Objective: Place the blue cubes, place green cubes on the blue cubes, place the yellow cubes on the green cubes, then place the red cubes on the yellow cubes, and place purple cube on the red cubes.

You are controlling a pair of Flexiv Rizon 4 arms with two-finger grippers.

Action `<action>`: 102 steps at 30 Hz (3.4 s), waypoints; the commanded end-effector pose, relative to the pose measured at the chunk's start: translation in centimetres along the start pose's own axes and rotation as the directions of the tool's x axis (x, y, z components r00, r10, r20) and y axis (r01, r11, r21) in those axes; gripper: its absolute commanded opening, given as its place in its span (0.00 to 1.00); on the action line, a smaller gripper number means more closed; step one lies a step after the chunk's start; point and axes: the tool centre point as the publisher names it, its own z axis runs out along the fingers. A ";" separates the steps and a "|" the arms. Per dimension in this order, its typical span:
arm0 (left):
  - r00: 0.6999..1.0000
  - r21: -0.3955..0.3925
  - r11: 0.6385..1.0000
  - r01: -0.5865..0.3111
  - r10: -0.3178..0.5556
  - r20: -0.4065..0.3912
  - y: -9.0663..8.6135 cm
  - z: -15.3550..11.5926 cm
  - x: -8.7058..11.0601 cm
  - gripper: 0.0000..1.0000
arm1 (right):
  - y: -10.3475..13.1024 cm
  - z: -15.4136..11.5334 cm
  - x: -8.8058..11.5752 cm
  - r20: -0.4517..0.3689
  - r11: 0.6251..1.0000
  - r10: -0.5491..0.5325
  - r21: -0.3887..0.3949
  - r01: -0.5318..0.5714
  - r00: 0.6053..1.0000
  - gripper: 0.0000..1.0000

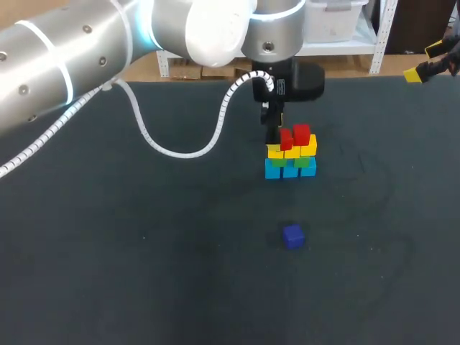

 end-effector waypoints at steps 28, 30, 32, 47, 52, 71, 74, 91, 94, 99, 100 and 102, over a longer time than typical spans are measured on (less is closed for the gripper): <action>1.000 -0.065 0.998 -0.013 0.013 -0.002 0.8 0.2 -0.2 0.58 | -0.1 0.1 0.0 0.003 1.000 -0.001 -0.005 0.001 1.000 1.00; 1.000 -0.067 0.998 -0.015 0.015 -0.001 0.8 0.2 -0.3 0.57 | -0.1 0.1 0.0 0.003 1.000 -0.001 -0.005 0.001 1.000 1.00; 1.000 -0.069 0.997 -0.017 0.017 0.000 0.9 0.2 -0.4 0.57 | -0.1 0.1 0.0 0.003 1.000 -0.001 -0.005 0.001 1.000 1.00; 1.000 -0.077 0.997 -0.017 0.016 -0.003 1.2 0.1 -0.5 0.56 | -0.1 0.1 0.0 0.003 1.000 -0.001 -0.005 0.001 1.000 1.00; 1.000 -0.077 0.997 -0.018 0.018 -0.002 1.4 0.2 -0.5 0.56 | -0.1 0.1 0.0 0.003 1.000 -0.001 -0.005 0.001 1.000 1.00; 1.000 -0.087 0.996 -0.009 0.009 0.000 1.3 -0.2 -0.6 1.00 | -0.1 0.1 0.0 0.003 1.000 -0.001 -0.005 0.001 1.000 1.00; 1.000 -0.103 0.995 0.016 -0.017 -0.010 0.5 -0.7 -0.3 1.00 | -0.1 0.1 0.0 0.003 1.000 -0.001 -0.005 0.001 1.000 1.00; 0.997 -0.180 0.981 0.075 -0.079 -0.013 -6.3 -3.9 1.4 1.00 | -0.1 0.1 0.0 0.003 1.000 -0.001 -0.005 0.001 1.000 1.00; 0.998 -0.164 0.985 0.053 -0.055 -0.007 -7.3 -3.9 1.2 1.00 | -0.1 0.1 0.0 0.003 1.000 -0.001 -0.005 0.001 1.000 1.00; 1.000 -0.101 0.995 0.014 -0.013 0.011 -9.7 -2.6 0.2 1.00 | -0.1 0.1 0.0 0.003 1.000 -0.001 -0.005 0.001 1.000 1.00; 1.000 -0.083 0.996 0.013 -0.012 0.019 -10.1 -2.2 0.0 1.00 | -0.1 0.1 0.0 0.003 1.000 -0.001 -0.005 0.001 1.000 1.00; 0.999 -0.048 0.999 0.003 -0.001 0.042 -11.0 -1.1 -0.5 1.00 | -0.1 0.1 0.0 0.003 1.000 -0.001 -0.005 0.001 1.000 1.00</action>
